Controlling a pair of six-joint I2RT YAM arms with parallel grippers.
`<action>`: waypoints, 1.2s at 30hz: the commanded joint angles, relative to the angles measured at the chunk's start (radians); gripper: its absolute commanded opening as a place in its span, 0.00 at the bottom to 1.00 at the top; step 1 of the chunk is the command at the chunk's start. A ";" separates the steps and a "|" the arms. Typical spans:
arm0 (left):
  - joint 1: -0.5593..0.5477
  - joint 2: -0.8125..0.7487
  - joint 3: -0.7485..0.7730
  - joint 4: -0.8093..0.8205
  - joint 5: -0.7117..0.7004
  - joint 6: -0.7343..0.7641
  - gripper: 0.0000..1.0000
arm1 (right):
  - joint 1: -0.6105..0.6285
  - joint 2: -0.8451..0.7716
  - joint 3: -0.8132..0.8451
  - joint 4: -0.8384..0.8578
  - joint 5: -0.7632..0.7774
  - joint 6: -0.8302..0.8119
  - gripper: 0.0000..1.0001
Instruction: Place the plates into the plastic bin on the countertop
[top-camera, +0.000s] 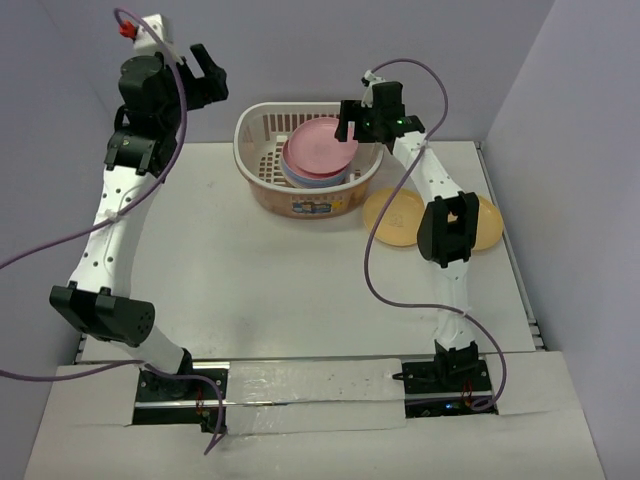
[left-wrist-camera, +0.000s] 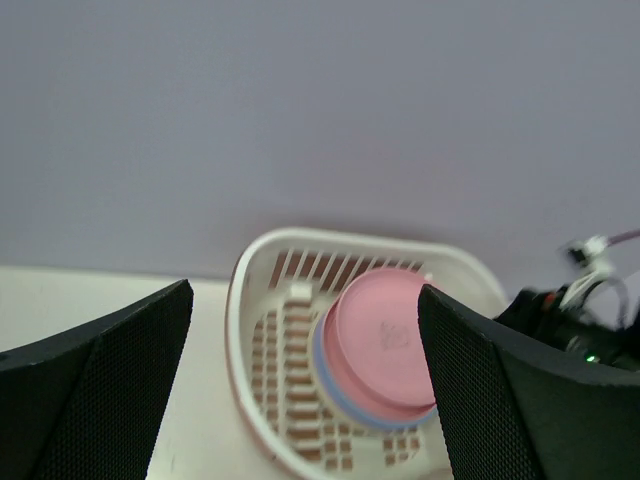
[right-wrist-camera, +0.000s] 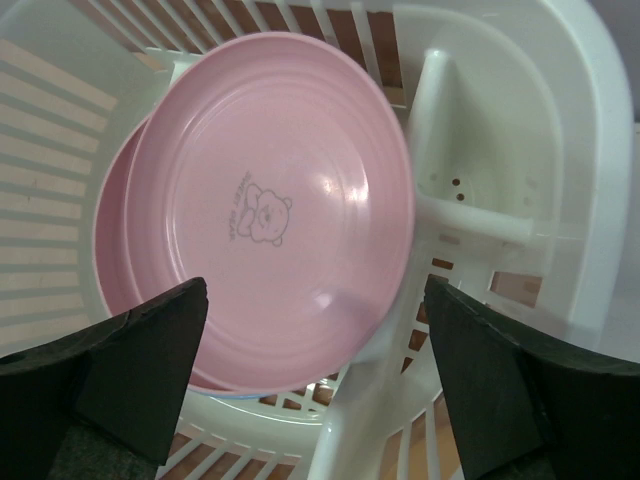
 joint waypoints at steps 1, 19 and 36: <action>0.004 -0.003 -0.034 -0.038 -0.024 0.012 0.99 | 0.013 -0.015 0.059 0.053 -0.033 0.016 0.99; -0.376 0.018 -0.300 -0.108 0.415 0.639 0.99 | -0.209 -0.756 -0.661 -0.079 -0.078 -0.546 1.00; -0.585 0.619 -0.034 -0.034 0.753 1.060 0.87 | -0.585 -0.938 -0.990 -0.188 -0.085 -0.606 1.00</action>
